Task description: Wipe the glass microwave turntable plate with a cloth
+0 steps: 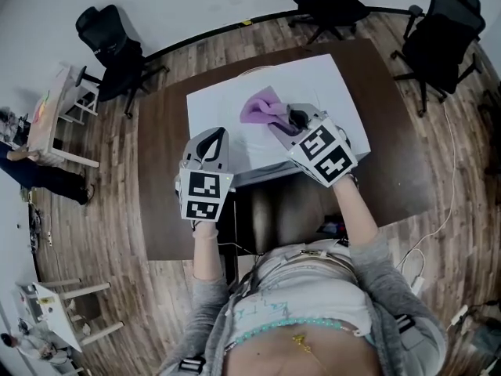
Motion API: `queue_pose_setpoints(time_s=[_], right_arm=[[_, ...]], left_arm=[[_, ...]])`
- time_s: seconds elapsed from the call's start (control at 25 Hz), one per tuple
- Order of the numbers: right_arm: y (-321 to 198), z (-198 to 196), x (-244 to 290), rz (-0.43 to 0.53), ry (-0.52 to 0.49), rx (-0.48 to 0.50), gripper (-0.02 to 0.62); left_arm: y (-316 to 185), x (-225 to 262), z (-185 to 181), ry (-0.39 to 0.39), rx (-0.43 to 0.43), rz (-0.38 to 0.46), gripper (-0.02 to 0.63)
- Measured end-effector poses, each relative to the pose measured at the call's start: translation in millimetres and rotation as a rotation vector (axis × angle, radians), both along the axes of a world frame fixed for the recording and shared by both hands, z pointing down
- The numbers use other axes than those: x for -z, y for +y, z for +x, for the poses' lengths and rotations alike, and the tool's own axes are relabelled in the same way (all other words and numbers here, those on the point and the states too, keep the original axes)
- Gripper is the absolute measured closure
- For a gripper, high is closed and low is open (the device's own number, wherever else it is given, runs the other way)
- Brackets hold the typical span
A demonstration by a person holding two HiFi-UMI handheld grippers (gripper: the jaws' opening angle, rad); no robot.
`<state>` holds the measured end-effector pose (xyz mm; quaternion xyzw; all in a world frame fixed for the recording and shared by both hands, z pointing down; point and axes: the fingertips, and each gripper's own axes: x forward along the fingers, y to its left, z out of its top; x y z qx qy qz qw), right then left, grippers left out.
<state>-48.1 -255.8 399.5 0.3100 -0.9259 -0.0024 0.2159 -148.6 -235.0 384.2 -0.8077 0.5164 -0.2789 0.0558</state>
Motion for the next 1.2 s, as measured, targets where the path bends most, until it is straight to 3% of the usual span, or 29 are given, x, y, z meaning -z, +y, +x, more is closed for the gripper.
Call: queue_pose_setpoints(time_s=[0.52,0.96,1.2], right_arm=[[14.8,21.3,24.6,0.052,-0.162,-0.048,0.491],[31.7,43.4,43.8,0.09,-0.199,-0.03,0.491],[43.3,58.7,67.3,0.154,-0.215,-0.018,0.491]], left_arm=[[12.3,22.5,54.8,0.218,-0.001,0.079,0.601],[31.8,45.5,95.0,0.318,0.045,0.138,0.601],[42.6,60.9,118.9,0.319,0.048,0.18,0.601]])
